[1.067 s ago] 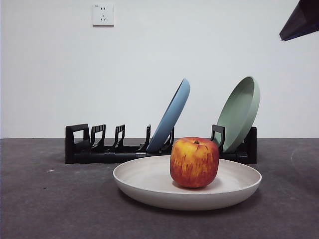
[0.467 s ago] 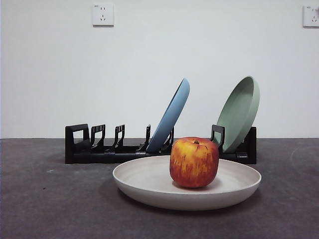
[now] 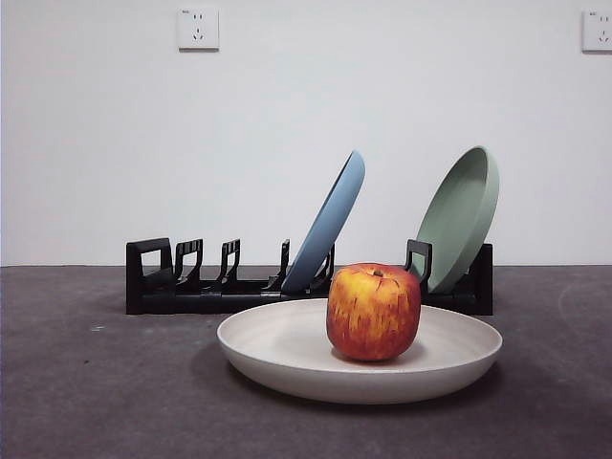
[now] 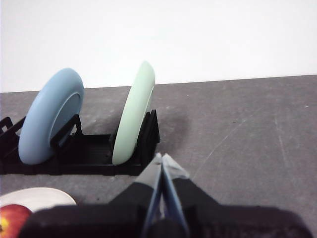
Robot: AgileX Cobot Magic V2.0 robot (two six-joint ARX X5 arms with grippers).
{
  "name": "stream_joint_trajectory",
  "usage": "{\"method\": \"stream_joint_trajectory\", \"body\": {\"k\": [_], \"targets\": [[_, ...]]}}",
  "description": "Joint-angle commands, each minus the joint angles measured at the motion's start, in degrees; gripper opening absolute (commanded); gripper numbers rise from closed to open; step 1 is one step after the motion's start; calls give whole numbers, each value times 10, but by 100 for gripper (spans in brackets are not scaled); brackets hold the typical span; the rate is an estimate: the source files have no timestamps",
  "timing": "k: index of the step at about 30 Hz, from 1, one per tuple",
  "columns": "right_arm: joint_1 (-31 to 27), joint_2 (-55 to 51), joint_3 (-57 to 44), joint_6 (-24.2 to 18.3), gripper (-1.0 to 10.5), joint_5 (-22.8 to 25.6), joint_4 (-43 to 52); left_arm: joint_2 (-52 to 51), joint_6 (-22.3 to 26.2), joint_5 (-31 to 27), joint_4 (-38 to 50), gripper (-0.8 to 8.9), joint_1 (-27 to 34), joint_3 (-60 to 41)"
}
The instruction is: Take the yellow plate from the plate rack,put the plate on the table,take the apple from the table,put the apple in the plate
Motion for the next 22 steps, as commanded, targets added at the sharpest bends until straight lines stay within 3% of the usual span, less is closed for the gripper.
{"method": "stream_joint_trajectory", "body": {"k": [1,11,22], "targets": [[6,-26,-49,-4,-16,0,23,0,-4,-2,3,-3,2,-7],[21,-69,-131,4,-16,0,34,0,-4,-2,3,-3,2,-7],[25,-67,-131,5,-16,0,13,0,-4,-2,3,-3,2,-7]]}}
